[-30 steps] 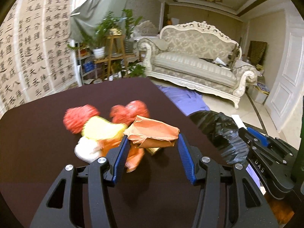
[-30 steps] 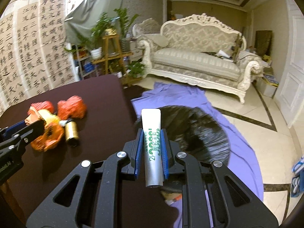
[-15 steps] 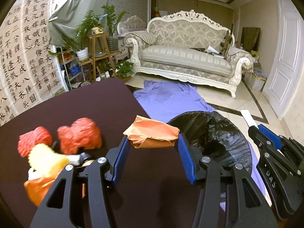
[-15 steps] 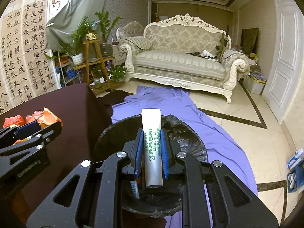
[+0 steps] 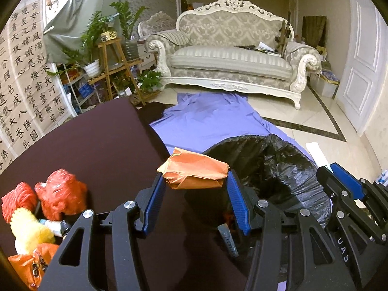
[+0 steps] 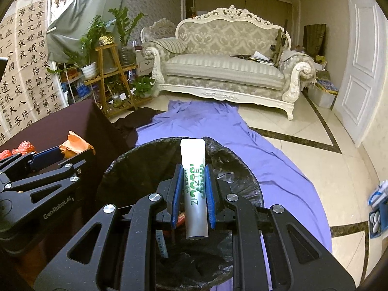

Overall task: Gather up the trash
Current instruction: 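Carry the white tube over the bin and open the right tool, then move both tools back over the table items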

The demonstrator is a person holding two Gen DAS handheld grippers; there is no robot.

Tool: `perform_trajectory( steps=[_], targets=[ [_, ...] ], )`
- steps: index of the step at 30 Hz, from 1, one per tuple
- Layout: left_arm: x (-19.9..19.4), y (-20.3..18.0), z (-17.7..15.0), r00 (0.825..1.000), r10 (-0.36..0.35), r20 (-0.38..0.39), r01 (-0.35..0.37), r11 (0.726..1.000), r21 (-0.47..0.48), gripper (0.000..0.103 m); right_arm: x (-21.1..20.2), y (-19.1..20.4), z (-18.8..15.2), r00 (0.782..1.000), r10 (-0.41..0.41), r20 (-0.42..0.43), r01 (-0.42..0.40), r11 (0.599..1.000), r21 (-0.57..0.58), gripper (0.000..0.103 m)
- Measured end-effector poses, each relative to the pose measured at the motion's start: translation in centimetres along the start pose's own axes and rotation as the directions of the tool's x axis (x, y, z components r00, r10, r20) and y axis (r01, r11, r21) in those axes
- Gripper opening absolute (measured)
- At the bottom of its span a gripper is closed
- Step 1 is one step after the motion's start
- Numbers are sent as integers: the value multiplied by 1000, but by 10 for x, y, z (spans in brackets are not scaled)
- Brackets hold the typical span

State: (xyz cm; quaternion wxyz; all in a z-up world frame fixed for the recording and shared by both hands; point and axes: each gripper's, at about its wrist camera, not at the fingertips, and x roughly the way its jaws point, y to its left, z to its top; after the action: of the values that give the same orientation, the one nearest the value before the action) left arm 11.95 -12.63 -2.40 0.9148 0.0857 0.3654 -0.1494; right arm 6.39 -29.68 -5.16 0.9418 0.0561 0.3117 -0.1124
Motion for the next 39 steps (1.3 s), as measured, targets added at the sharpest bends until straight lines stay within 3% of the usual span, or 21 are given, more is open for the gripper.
perform_trajectory(
  steps=[2, 4, 7, 15, 24, 39],
  targets=[
    [4, -1, 1, 1000, -3, -16, 3, 1000, 1, 56, 3, -2, 2, 1000, 0, -2, 0, 1000, 7, 21],
    [4, 0, 3, 1000, 3, -19, -3, 1000, -7, 72, 5, -3, 1, 1000, -3, -9, 3, 1000, 16, 29],
    [3, 3, 2, 1000, 2, -15, -3, 1000, -19, 75, 4, -5, 0, 1000, -7, -6, 7, 1000, 25, 34],
    [0, 7, 3, 1000, 10, -16, -11, 999, -34, 78, -3, -8, -2, 1000, -19, -3, 19, 999, 32, 37],
    [-27, 26, -5, 1000, 26, 5, -26, 997, -66, 78, -16, 4, -5, 1000, 0, 1, 0, 1000, 10, 47],
    [-92, 99, -30, 991, 122, 54, -111, 978, -176, 78, -49, 76, -12, 992, 124, 0, -124, 990, -63, 55]
  ],
)
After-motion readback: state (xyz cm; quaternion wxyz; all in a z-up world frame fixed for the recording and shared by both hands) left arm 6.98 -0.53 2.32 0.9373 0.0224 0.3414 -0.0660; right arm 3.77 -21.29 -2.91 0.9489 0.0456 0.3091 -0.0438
